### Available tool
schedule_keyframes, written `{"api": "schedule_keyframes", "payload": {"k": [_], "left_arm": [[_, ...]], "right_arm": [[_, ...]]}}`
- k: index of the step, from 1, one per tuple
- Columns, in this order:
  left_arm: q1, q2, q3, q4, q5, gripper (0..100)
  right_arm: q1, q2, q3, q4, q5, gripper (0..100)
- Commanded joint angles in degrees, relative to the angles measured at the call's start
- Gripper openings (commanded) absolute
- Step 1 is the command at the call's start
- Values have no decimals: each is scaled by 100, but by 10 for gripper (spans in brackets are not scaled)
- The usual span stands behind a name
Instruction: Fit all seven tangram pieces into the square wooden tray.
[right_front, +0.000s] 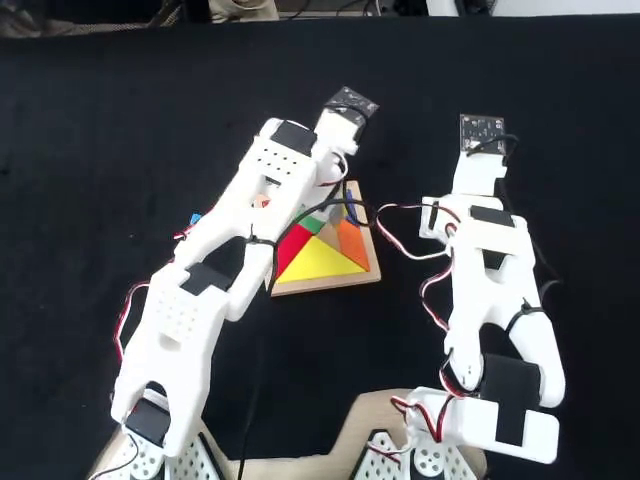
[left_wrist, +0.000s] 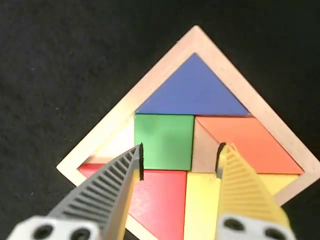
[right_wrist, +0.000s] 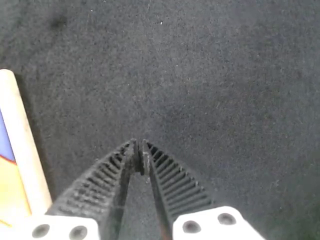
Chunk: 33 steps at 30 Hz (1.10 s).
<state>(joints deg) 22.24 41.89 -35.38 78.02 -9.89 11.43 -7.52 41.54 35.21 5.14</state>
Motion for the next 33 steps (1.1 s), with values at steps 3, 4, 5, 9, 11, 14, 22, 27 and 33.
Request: {"api": "schedule_keyframes", "payload": {"k": [3,4,5,9,11,14,22,27,33], "left_arm": [[-145,-79,-365,-193,-18,248],[-286,-88,-426,-237,0,248],[-426,-88,-505,-246,62,248],[-919,-44,-602,-316,141,213],[-989,123,-453,-501,26,191],[-998,387,-382,-624,-167,188],[-1059,563,-374,-615,-273,188],[-1033,563,-620,-149,-264,186],[-1033,563,-716,88,-264,184]], "right_arm": [[-141,-22,-303,-88,44,11],[-141,-22,-303,-88,44,11],[-141,-22,-303,-88,44,11],[-141,-22,-303,-97,44,11],[-141,-22,-303,-97,44,11],[-141,-22,-303,-97,44,11],[-141,-22,-303,-97,44,11],[-141,-22,-312,-97,53,11],[-141,-22,-312,-97,53,11]]}}
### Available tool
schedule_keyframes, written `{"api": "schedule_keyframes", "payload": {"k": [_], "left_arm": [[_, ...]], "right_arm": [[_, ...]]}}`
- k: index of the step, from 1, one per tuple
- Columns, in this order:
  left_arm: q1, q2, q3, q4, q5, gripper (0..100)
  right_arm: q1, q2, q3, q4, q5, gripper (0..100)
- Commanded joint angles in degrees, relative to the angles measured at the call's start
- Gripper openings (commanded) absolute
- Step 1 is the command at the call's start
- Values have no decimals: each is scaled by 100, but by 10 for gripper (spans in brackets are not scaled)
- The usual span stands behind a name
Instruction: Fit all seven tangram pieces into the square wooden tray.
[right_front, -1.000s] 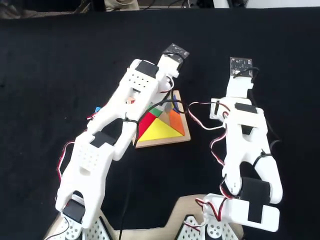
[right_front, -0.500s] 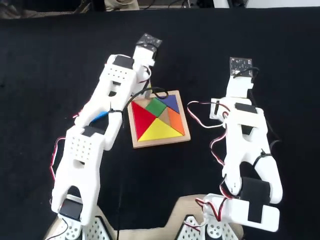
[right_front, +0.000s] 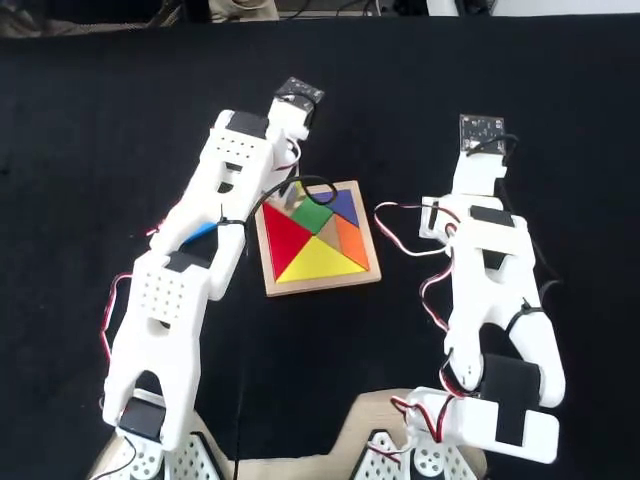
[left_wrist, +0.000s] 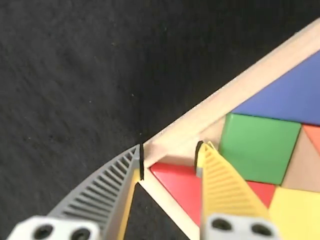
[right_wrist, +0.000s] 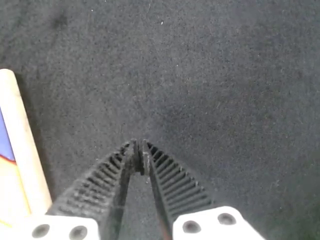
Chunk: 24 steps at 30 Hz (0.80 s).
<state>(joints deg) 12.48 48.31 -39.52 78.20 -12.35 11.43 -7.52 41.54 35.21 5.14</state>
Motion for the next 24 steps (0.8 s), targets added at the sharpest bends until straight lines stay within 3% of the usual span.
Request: {"api": "schedule_keyframes", "payload": {"k": [1,11,24], "left_arm": [[-57,-79,-303,62,-18,184],[470,-62,-312,18,-9,184],[-251,-9,-295,-396,-158,189]], "right_arm": [[-141,-22,-312,-97,53,11],[-141,-22,-312,-97,53,11],[-185,-22,-303,-97,53,11]]}}
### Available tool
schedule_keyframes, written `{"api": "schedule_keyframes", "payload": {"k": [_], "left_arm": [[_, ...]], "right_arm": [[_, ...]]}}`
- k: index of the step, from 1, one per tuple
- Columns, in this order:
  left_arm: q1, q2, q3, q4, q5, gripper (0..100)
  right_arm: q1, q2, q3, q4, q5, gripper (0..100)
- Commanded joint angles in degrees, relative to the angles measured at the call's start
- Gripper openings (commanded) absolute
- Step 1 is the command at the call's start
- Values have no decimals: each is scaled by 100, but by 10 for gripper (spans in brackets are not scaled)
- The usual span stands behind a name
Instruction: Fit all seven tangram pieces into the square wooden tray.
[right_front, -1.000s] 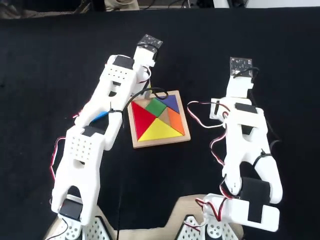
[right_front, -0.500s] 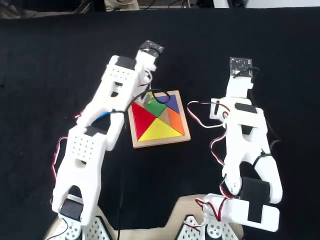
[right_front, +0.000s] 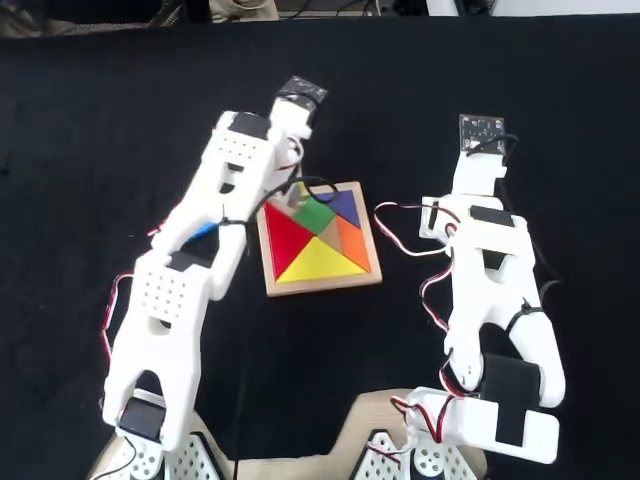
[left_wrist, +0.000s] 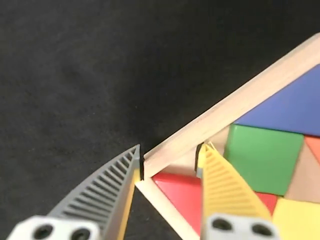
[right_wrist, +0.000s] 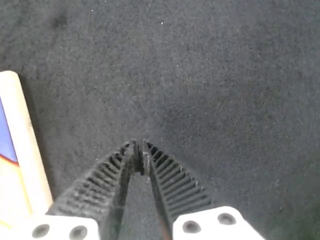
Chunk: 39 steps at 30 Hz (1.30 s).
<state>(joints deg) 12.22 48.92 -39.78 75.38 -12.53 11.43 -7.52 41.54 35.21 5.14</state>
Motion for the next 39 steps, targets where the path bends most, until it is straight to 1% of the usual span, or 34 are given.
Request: {"api": "schedule_keyframes", "payload": {"k": [1,4,7,9,13,16,17,19,21,24,28,32,34,36,37,39], "left_arm": [[-233,-70,-268,-114,-325,189],[-251,-70,-233,-79,-809,189],[-268,-141,-268,-53,-738,189],[-303,-211,-497,158,-615,189],[-409,-695,-1490,1354,-563,189],[-611,-1116,-2299,2391,-905,189],[-708,-1240,-2448,2576,-1108,186],[-1015,-1468,-2264,2558,-1424,188],[-1235,-1697,-1895,2558,-1793,188],[-1411,-2207,-945,2558,-2101,185],[-1481,-3393,163,2523,-2154,184],[-1437,-4914,1385,2444,-2127,184],[-1481,-5670,2325,2040,-1916,186],[-1543,-6470,3503,1407,-1793,188],[-1631,-6857,4180,1002,-1767,188],[-1763,-7648,5631,-62,-1793,189]], "right_arm": [[-220,-22,-303,-97,53,11],[-255,-22,-295,-97,176,11],[-255,-22,-295,-97,211,11],[-255,-22,-295,-97,211,11],[-255,-22,-295,-97,211,11],[-255,-22,-295,-97,220,11],[-255,-22,-286,-97,220,11],[-255,-22,-286,-97,220,11],[-255,-22,-286,-97,220,11],[-255,-22,-286,-97,220,11],[-255,-13,-286,-97,220,11],[-255,-13,-286,-97,220,11],[-255,-13,-286,-97,220,11],[-255,-13,-277,-97,220,11],[-264,-13,-251,-97,220,11],[-264,-13,-233,-105,246,11]]}}
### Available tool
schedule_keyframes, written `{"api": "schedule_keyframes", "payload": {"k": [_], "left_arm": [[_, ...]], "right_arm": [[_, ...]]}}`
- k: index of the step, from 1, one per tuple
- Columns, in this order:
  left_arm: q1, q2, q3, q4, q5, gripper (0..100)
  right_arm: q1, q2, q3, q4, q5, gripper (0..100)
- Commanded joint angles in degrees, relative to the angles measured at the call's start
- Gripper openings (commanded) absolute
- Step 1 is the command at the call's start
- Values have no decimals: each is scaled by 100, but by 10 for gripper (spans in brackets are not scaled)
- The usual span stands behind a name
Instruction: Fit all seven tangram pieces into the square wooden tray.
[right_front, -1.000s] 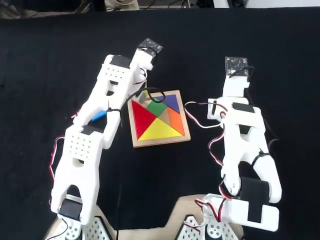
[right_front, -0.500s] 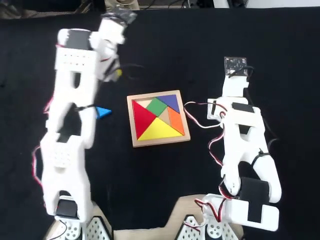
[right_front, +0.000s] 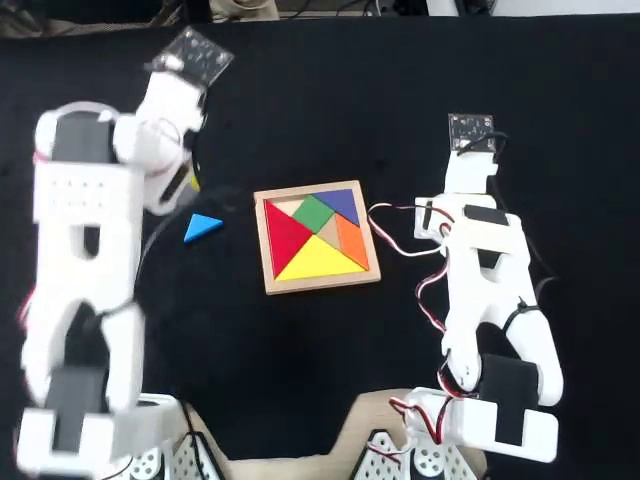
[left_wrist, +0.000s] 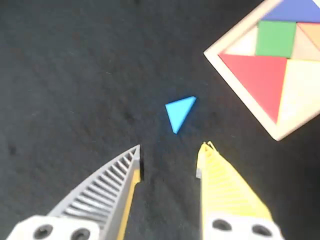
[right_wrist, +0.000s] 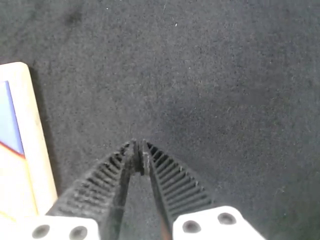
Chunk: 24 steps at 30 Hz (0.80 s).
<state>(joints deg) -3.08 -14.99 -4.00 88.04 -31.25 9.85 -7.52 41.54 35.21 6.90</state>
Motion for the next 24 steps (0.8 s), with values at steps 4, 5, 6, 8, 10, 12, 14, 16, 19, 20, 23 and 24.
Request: {"api": "schedule_keyframes", "payload": {"k": [4,5,6,8,10,12,14,16,19,20,23,24], "left_arm": [[-312,-2312,4479,-3411,-791,252],[-259,-2365,4787,-3578,-1116,270],[-215,-2330,4875,-3578,-1257,267],[-136,-2040,4760,-3402,-1301,257],[-101,-1530,4295,-3095,-1301,253],[-92,-809,3705,-2857,-1301,253],[-101,-26,3116,-2725,-1275,253],[-119,659,2580,-2664,-1160,253],[-207,1468,1912,-2690,-897,253],[-242,1653,1727,-2708,-853,254],[-295,2110,1262,-2690,-703,254],[-303,2233,1138,-2681,-651,254]], "right_arm": [[-105,-13,-233,-105,70,11],[-105,-13,-233,-105,70,11],[-105,-13,-233,-105,70,11],[-105,-13,-233,-105,70,11],[-105,-13,-233,-105,70,11],[-105,-13,-233,-105,70,11],[-105,-13,-233,-105,70,11],[-105,-13,-233,-105,70,11],[-105,-13,-233,-105,70,11],[-105,-13,-233,-105,70,11],[-105,-13,-163,-255,70,11],[-105,-13,-127,-316,70,11]]}}
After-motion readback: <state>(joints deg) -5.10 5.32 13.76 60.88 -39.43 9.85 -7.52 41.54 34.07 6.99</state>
